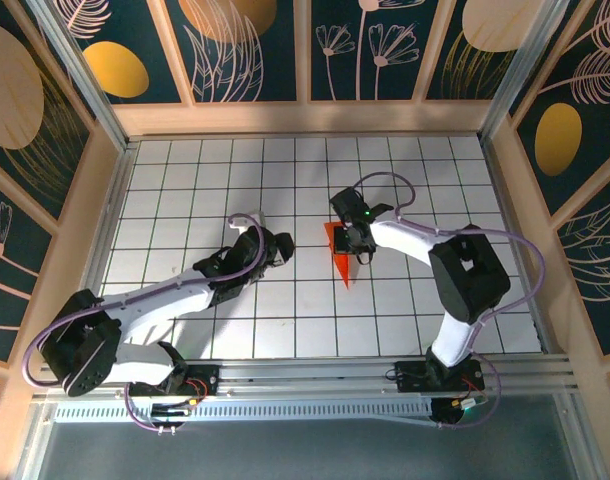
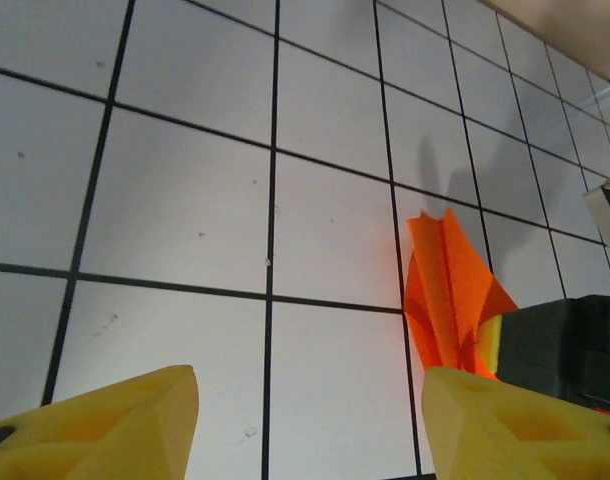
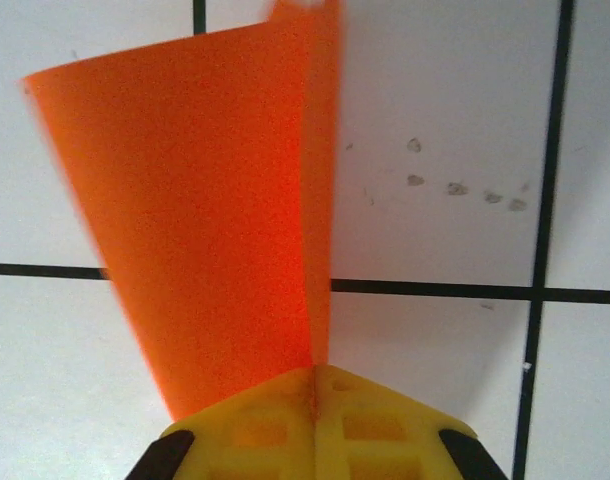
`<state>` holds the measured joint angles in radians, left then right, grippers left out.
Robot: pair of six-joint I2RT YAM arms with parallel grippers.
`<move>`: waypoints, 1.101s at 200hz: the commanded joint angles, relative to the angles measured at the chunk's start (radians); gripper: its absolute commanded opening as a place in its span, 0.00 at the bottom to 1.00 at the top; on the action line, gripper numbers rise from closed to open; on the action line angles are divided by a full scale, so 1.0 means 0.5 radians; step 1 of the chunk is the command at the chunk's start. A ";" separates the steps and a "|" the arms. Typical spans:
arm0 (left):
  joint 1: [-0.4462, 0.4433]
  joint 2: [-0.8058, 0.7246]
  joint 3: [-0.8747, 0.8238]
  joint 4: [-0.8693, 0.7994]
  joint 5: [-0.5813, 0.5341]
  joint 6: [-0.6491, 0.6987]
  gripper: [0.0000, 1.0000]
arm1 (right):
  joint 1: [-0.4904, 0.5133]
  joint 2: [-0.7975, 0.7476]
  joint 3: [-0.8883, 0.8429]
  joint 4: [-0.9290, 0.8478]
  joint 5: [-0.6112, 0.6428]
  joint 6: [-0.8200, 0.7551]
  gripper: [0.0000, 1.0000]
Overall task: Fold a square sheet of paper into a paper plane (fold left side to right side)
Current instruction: Pick up the paper plane at the center of the table, then place the paper plane at the center of the table.
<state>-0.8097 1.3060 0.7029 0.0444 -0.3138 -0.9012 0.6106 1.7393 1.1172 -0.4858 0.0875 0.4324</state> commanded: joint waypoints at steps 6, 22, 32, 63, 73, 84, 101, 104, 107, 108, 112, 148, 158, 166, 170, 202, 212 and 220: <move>0.038 -0.121 -0.016 -0.049 -0.119 0.038 0.68 | 0.004 -0.209 0.043 -0.043 0.090 0.022 0.00; 0.067 -0.174 -0.026 -0.042 -0.106 0.032 0.73 | -0.027 -0.291 0.031 0.014 0.033 0.004 0.00; 0.092 -0.212 -0.043 -0.018 -0.082 0.016 0.76 | -0.064 -0.336 0.025 0.064 -0.040 -0.002 0.00; 0.185 -0.343 -0.170 0.101 0.011 -0.087 0.83 | -0.185 -0.449 -0.029 0.338 -0.452 -0.027 0.00; 0.219 -0.390 -0.221 0.132 0.041 -0.124 0.85 | -0.207 -0.458 -0.050 0.445 -0.592 -0.002 0.00; 0.264 -0.441 -0.280 0.155 0.088 -0.175 0.86 | -0.212 -0.446 -0.077 0.573 -0.744 0.042 0.00; 0.343 -0.524 -0.381 0.203 0.178 -0.245 0.86 | -0.210 -0.371 -0.110 0.768 -0.992 0.122 0.00; 0.355 -0.539 -0.400 0.212 0.192 -0.255 0.86 | -0.209 -0.354 -0.115 0.805 -1.028 0.143 0.00; 0.368 -0.554 -0.419 0.222 0.209 -0.266 0.86 | -0.206 -0.335 -0.122 0.843 -1.070 0.160 0.00; 0.373 -0.558 -0.425 0.226 0.214 -0.269 0.86 | -0.204 -0.327 -0.124 0.855 -1.083 0.167 0.00; 0.389 -0.578 -0.449 0.239 0.232 -0.282 0.86 | -0.200 -0.306 -0.133 0.907 -1.131 0.194 0.00; 0.534 -0.712 -0.640 0.347 0.407 -0.405 0.86 | -0.150 -0.060 -0.201 1.230 -1.335 0.362 0.00; 0.558 -0.727 -0.679 0.384 0.467 -0.428 0.86 | -0.150 0.005 -0.213 1.288 -1.371 0.398 0.00; 0.570 -0.734 -0.695 0.398 0.495 -0.434 0.86 | -0.150 0.053 -0.225 1.333 -1.395 0.418 0.00; 0.570 -0.733 -0.701 0.402 0.502 -0.436 0.86 | -0.150 0.072 -0.229 1.346 -1.401 0.429 0.00; 0.586 -0.689 -0.683 0.402 0.560 -0.419 0.86 | -0.167 0.200 -0.230 1.358 -1.385 0.415 0.00; 0.586 -0.669 -0.676 0.405 0.569 -0.416 0.86 | -0.180 0.220 -0.243 1.375 -1.386 0.420 0.00; 0.589 -0.654 -0.670 0.405 0.572 -0.414 0.86 | -0.192 0.235 -0.254 1.383 -1.385 0.421 0.00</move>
<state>-0.5232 0.9611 0.3595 0.2047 -0.0650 -1.0946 0.5301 1.8400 1.0061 0.1421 -0.5781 0.6262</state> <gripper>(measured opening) 0.858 0.051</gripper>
